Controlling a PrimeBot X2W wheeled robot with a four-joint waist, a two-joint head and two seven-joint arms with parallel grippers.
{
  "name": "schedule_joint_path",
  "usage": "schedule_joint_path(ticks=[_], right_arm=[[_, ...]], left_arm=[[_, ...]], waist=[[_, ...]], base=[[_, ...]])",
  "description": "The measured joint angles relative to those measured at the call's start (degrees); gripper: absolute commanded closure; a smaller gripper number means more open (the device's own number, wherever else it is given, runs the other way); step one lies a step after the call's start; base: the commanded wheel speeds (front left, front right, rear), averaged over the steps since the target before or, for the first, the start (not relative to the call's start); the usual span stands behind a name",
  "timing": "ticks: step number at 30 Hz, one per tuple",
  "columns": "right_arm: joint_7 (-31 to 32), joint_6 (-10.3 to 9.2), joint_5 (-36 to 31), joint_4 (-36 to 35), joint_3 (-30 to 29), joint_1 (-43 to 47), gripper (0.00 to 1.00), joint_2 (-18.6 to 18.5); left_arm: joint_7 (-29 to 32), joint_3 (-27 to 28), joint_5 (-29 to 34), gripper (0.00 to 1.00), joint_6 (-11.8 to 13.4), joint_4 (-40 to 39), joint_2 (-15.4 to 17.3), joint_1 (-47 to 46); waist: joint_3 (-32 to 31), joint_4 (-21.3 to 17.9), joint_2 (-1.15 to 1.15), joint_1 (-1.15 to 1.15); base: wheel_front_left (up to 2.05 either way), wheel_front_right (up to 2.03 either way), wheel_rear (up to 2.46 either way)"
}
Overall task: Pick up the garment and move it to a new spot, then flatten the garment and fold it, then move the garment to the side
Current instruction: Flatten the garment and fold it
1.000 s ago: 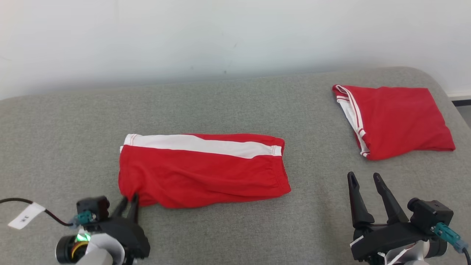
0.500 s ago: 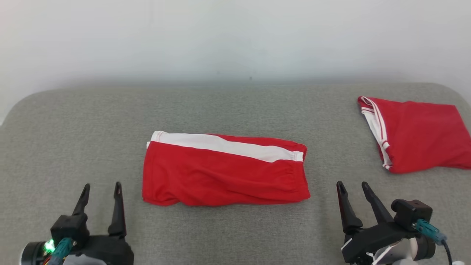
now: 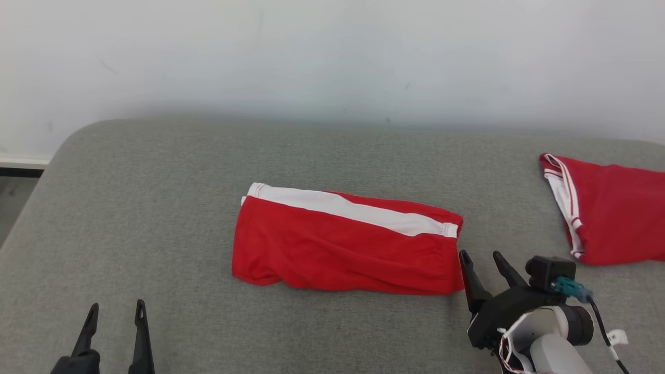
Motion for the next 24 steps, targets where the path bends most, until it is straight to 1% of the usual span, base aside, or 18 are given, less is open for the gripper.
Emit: schedule_joint_path(ticks=[5, 13, 18, 20, 23, 24], right_arm=[[1.41, 0.00, -1.49, 10.10, -0.87, -5.56, 0.00, 0.04], [0.75, 0.00, -2.81, 26.14, -4.35, -15.16, 0.00, 0.00], [0.53, 0.00, -3.25, 34.82, -6.61, -18.98, 0.00, -0.37], [0.89, 0.01, -3.83, 37.43, -7.33, -19.96, 0.00, -0.90], [-0.20, 0.01, -3.92, 39.01, -7.77, -21.32, 0.00, -0.83], [-0.63, 0.01, -2.97, 39.28, -7.87, -21.57, 0.15, -0.71]], left_arm=[[0.01, 1.08, 0.29, 0.00, 0.37, -0.98, -1.34, 1.44], [0.01, 1.26, 0.92, 0.00, -1.12, -0.26, -3.14, 1.04], [0.00, 1.24, 1.57, 0.00, -2.13, 0.63, -3.96, -0.07], [0.01, 1.36, 1.81, 0.00, -2.55, 0.92, -4.36, -0.25], [0.01, 1.88, 2.03, 0.00, -2.67, 1.08, -4.72, -0.51], [0.01, 2.09, 2.18, 0.00, -2.87, 1.15, -4.82, -0.68]], waist=[[0.08, 1.81, 0.00, 0.00], [0.90, 4.44, 0.00, 0.00], [1.89, 5.52, 0.00, 0.00], [2.20, 5.86, 0.00, 0.00], [2.59, 6.10, 0.00, 0.00], [2.67, 6.04, 0.00, 0.00]], base=[[0.00, 0.00, 0.00], [0.00, 0.00, 0.00], [0.00, 0.00, 0.00], [0.00, 0.00, 0.00], [0.00, 0.00, 0.00], [0.00, 0.00, 0.00]])
